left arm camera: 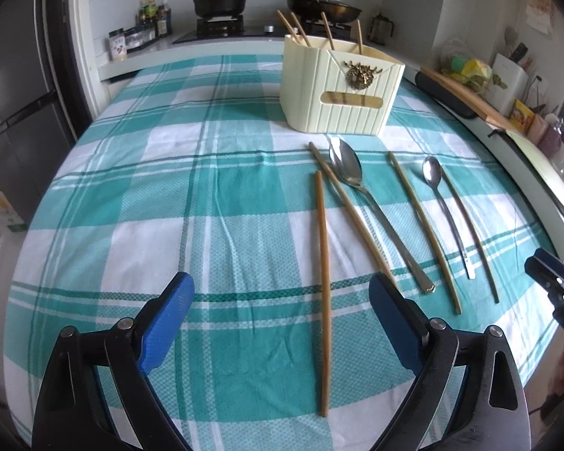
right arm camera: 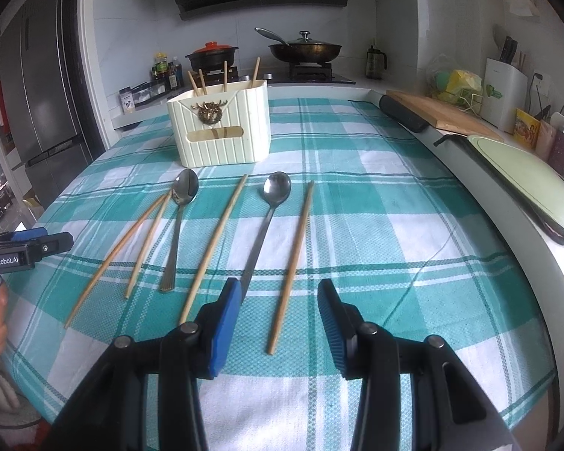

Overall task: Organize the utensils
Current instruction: 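Lower the right tool onto a wooden chopstick while the left tool lowers onto another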

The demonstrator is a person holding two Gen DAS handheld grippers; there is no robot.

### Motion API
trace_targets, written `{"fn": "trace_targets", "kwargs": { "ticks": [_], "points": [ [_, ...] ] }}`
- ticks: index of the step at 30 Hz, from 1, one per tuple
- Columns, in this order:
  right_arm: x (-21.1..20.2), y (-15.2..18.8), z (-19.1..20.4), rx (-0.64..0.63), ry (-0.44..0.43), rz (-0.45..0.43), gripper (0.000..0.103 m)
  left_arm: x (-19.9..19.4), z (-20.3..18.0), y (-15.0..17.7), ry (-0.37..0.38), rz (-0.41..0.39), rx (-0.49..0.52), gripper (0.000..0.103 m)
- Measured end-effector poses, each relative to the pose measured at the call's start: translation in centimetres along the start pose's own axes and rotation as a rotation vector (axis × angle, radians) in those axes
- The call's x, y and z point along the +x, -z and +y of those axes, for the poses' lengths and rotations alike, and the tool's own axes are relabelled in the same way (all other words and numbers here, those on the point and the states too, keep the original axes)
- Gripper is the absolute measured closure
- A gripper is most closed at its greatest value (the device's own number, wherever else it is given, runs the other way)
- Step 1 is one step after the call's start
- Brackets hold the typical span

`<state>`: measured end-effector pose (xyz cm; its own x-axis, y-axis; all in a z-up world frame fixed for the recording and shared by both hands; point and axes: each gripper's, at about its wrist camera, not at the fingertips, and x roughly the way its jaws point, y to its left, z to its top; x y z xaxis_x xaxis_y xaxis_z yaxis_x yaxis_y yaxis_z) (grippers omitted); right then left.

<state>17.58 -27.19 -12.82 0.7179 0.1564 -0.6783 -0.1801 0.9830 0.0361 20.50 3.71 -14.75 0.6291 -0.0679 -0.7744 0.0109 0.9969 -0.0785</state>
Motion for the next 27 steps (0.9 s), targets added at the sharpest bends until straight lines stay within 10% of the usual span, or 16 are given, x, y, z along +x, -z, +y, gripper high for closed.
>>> {"fn": "trace_targets", "kwargs": {
  "ticks": [19,23,27],
  "points": [
    [11.1,-3.8,-1.9,0.008,-0.068,0.237,0.06,7.0,-2.0,-1.8,-0.059,0.119,0.129,0.011],
    [11.1,-3.8,-1.2,-0.052,-0.042,0.235,0.077,7.3,-2.3,-1.5,-0.065,0.121,0.137,0.029],
    [10.8,-3.5,-0.8,-0.108,0.004,0.227,0.095,6.8,-2.9,-1.1,-0.033,0.107,0.127,0.072]
  ]
}}
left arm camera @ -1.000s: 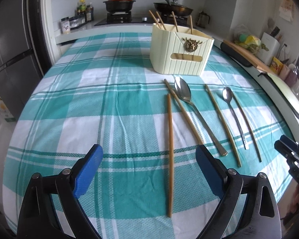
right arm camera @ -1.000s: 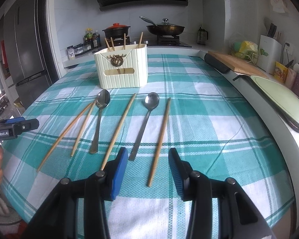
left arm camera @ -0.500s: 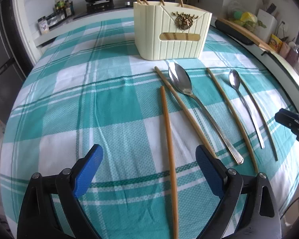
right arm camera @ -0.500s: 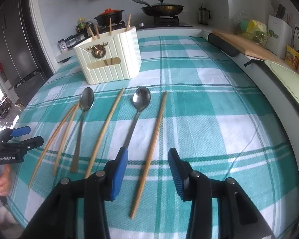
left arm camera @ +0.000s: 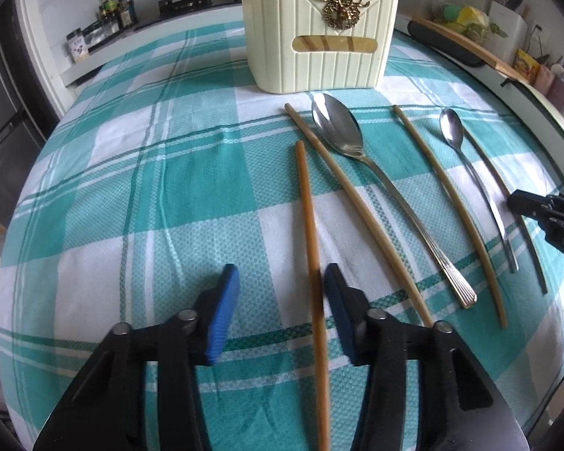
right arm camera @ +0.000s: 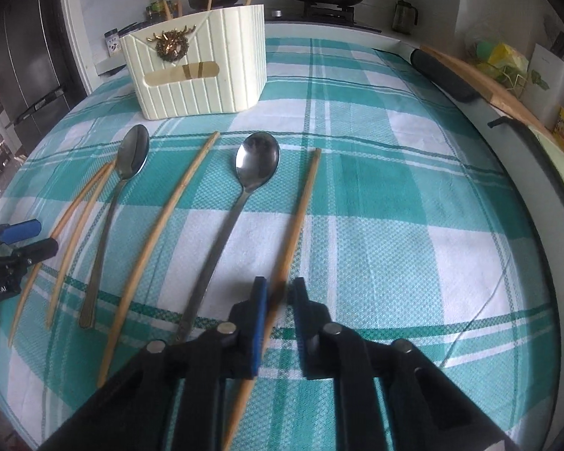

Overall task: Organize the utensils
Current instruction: 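Lower the right tool onto a wooden chopstick while the left tool lowers onto another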

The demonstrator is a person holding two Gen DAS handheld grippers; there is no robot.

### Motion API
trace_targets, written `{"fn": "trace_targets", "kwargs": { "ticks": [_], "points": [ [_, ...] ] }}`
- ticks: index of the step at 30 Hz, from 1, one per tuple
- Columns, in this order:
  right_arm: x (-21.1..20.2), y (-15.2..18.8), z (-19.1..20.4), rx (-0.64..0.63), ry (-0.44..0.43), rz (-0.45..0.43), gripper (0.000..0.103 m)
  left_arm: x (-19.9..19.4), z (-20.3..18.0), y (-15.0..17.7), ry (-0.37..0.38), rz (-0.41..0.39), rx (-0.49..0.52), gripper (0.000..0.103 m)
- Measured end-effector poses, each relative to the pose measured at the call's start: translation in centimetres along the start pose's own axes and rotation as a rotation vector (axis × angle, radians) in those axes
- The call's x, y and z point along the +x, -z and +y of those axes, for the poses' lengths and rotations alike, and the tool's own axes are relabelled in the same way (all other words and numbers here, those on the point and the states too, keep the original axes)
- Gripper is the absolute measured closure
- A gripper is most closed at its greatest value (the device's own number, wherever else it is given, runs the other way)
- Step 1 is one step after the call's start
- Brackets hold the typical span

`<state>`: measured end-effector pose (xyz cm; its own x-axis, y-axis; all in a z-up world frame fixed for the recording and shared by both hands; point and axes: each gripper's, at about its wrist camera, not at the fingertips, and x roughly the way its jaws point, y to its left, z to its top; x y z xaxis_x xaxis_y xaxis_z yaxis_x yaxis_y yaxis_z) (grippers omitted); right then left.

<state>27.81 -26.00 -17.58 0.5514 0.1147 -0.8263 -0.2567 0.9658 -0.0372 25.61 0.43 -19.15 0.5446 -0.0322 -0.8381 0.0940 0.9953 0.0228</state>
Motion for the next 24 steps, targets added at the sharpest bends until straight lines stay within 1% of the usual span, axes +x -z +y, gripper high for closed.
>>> {"fn": "trace_targets", "kwargs": {
  "ticks": [1,2,3,5,9,12,15,16,17,18,19,20,21,22,24],
  "points": [
    [-0.1,0.1,-0.1,0.001,0.016,-0.002,0.095,-0.1,-0.3,0.1,-0.017,-0.006,0.007,0.079],
    [-0.2,0.2,-0.2,0.003,0.037,-0.004,0.096,-0.2,-0.4,0.1,-0.027,-0.009,0.008,0.092],
    [-0.3,0.4,-0.4,0.007,0.05,-0.005,0.096,-0.3,-0.4,0.2,-0.035,-0.007,-0.001,0.095],
    [-0.6,0.7,-1.0,0.023,0.065,-0.003,0.097,-0.5,0.1,0.4,-0.042,-0.003,-0.041,0.097],
    [-1.6,2.0,-2.4,0.047,0.098,0.013,0.097,-1.1,1.7,1.2,-0.057,0.015,-0.118,0.097],
    [-2.4,3.0,-3.1,0.053,0.095,0.039,0.097,-1.5,2.7,1.9,-0.026,0.032,-0.141,0.097],
    [-3.1,3.7,-3.5,0.067,0.06,0.061,0.096,-1.8,3.4,2.2,0.003,0.044,-0.143,0.096],
    [-3.2,3.8,-3.7,0.074,0.044,0.068,0.096,-1.9,3.6,2.3,0.013,0.047,-0.142,0.095],
    [-3.3,3.8,-3.8,0.078,0.028,0.074,0.094,-2.0,3.8,2.2,0.022,0.049,-0.143,0.09],
    [-3.4,3.8,-3.8,0.077,0.014,0.079,0.092,-2.1,4.0,2.2,0.03,0.049,-0.142,0.08],
    [-3.4,3.7,-3.8,0.076,0.005,0.083,0.089,-2.2,4.3,2.1,0.034,0.046,-0.14,0.075],
    [-3.5,3.6,-3.8,0.075,-0.003,0.084,0.084,-2.4,4.5,1.9,0.036,0.041,-0.138,0.069],
    [-3.6,3.4,-3.9,0.078,-0.016,0.086,0.08,-2.6,4.7,1.7,0.041,0.036,-0.134,0.066],
    [-3.7,3.1,-4.1,0.083,-0.033,0.091,0.079,-2.7,4.9,1.5,0.046,0.034,-0.128,0.065],
    [-3.7,2.4,-4.3,0.097,-0.07,0.104,0.079,-3.0,5.2,1.0,0.063,0.035,-0.118,0.059]
  ]
}}
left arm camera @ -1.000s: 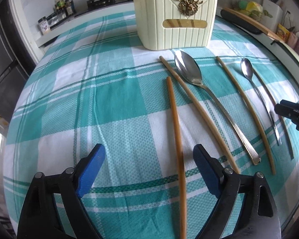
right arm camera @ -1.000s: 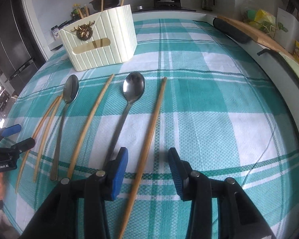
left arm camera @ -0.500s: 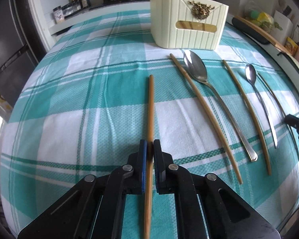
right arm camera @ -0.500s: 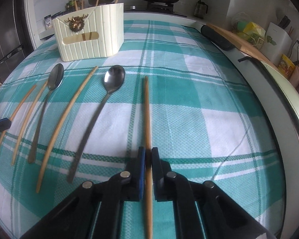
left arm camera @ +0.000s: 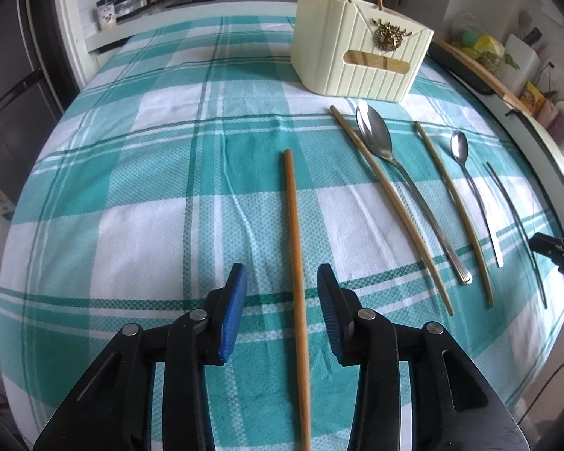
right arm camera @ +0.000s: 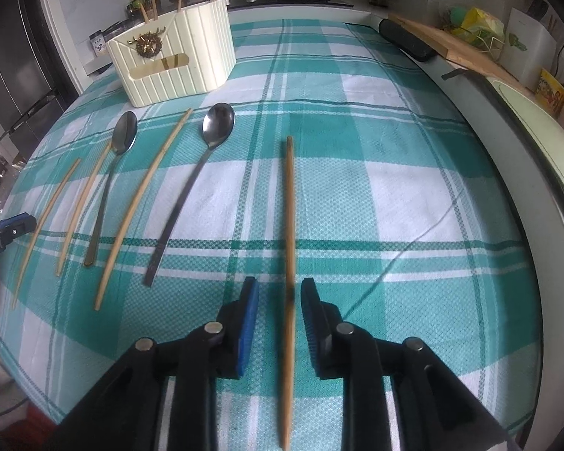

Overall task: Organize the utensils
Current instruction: 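Lower the right tool onto a wooden chopstick while the left tool lowers onto another, then close the left tool on a chopstick while the right tool grasps another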

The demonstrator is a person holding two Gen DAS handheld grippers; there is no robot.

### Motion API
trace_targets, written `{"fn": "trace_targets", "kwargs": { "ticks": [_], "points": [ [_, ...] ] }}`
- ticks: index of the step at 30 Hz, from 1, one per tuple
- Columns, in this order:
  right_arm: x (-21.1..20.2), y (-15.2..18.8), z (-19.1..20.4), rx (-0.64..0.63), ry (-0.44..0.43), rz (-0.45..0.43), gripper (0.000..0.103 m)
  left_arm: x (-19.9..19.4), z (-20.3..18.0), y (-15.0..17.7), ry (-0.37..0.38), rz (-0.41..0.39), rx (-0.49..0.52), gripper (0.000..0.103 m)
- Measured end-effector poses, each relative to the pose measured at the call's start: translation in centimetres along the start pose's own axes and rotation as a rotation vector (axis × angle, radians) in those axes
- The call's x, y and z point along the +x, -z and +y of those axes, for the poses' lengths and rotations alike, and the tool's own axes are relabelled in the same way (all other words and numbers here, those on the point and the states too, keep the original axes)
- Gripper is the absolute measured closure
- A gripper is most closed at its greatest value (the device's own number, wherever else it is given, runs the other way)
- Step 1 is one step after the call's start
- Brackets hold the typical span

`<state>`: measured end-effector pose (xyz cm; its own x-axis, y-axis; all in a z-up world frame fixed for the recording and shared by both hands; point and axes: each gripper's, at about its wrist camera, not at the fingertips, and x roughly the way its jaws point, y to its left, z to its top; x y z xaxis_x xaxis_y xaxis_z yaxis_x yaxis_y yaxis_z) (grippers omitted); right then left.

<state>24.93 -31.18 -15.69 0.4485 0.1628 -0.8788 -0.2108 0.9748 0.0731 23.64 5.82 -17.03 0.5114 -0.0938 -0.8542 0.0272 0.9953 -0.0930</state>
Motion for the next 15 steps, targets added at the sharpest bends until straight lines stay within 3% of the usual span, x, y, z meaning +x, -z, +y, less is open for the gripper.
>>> {"fn": "trace_targets", "kwargs": {
  "ticks": [6,15],
  "points": [
    [-0.3,-2.7,-0.4,-0.016,-0.03,0.017,0.07,0.2,0.4,-1.5,0.052,0.04,0.028,0.053],
    [2.6,-5.5,0.1,-0.078,-0.011,0.102,0.07,1.2,-0.3,-3.8,0.071,0.073,0.085,0.053]
  ]
}}
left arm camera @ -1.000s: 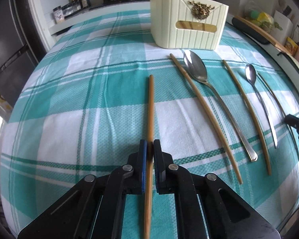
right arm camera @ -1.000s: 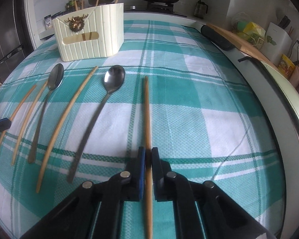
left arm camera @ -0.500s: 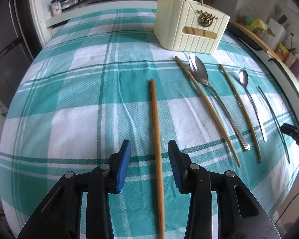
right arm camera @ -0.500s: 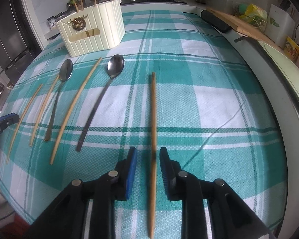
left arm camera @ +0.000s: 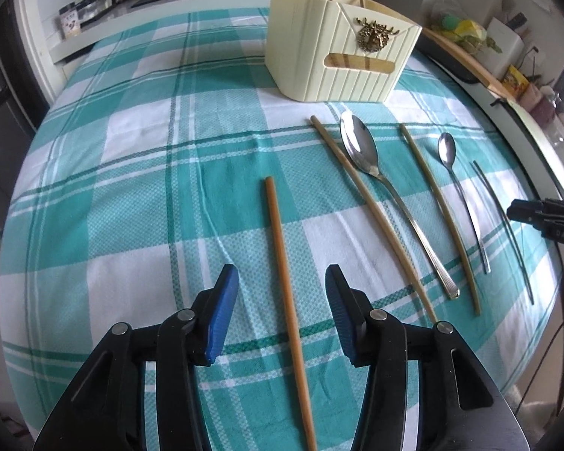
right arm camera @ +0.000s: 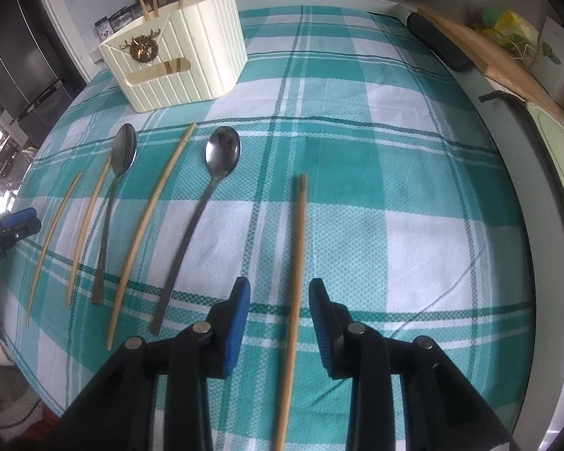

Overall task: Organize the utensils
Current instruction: 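Close the left tool on a chopstick while the right tool grasps another, then lift both chopsticks and carry them over the cream holder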

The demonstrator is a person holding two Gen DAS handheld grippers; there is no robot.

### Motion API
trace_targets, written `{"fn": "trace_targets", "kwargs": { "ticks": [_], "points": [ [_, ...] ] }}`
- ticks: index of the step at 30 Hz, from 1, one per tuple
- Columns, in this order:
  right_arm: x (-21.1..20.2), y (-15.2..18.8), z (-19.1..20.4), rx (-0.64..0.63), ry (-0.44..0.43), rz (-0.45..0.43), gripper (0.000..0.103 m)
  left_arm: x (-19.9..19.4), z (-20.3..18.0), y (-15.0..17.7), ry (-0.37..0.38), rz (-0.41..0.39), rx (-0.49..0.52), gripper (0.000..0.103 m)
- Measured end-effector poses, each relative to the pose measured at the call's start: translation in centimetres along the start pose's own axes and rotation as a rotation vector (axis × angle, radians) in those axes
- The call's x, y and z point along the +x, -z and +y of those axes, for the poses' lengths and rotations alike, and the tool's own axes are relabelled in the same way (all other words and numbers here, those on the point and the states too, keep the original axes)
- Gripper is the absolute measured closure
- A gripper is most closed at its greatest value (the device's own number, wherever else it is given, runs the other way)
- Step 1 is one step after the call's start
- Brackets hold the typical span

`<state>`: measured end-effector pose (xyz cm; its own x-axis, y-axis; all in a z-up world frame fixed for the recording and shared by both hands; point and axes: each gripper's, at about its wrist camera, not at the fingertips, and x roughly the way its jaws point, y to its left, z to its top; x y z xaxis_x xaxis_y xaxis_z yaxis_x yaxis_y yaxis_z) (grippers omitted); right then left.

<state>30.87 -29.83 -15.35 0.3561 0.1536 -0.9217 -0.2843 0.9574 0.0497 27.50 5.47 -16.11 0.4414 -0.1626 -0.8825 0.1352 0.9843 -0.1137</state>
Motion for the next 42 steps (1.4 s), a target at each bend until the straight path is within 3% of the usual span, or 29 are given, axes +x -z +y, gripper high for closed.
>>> {"fn": "trace_targets", "kwargs": {
  "ticks": [7,14,16,18,19,20,24,28,33,42],
  "points": [
    [2.7,-2.0,0.3,-0.048,0.056,0.06,0.07,2.7,0.1,-2.3,-0.03,0.062,0.054,0.05],
    [3.8,-4.5,-0.1,-0.024,0.024,0.065,0.068,5.2,-0.2,-4.0,-0.082,0.102,0.088,0.05],
    [4.3,-5.3,-0.3,-0.015,0.033,0.061,0.073,5.4,-0.1,-4.4,-0.091,0.106,0.076,0.056],
    [4.4,-5.9,-0.4,-0.019,0.055,0.054,0.09,5.4,-0.3,-4.6,-0.097,0.096,0.07,0.073],
    [4.5,-6.1,-0.5,-0.023,0.059,0.054,0.096,5.3,-0.4,-4.6,-0.095,0.091,0.074,0.08],
    [4.5,-6.1,-0.6,-0.019,0.051,0.048,0.097,5.3,-0.6,-4.5,-0.086,0.087,0.078,0.094],
    [4.3,-6.3,-1.1,0.012,0.016,0.011,0.097,5.1,-0.5,-4.7,-0.087,0.068,0.056,0.098],
    [2.0,-6.4,-1.5,0.052,-0.046,-0.086,0.097,2.7,-0.1,-5.0,-0.077,0.001,0.021,0.098],
    [-3.1,-6.1,-1.3,0.057,-0.095,-0.22,0.097,-2.9,0.0,-5.5,-0.064,-0.128,0.002,0.098],
    [-12.9,-3.6,1.2,-0.023,-0.105,-0.436,0.097,-11.7,0.0,-4.3,0.017,-0.316,-0.028,0.098]
  ]
}}
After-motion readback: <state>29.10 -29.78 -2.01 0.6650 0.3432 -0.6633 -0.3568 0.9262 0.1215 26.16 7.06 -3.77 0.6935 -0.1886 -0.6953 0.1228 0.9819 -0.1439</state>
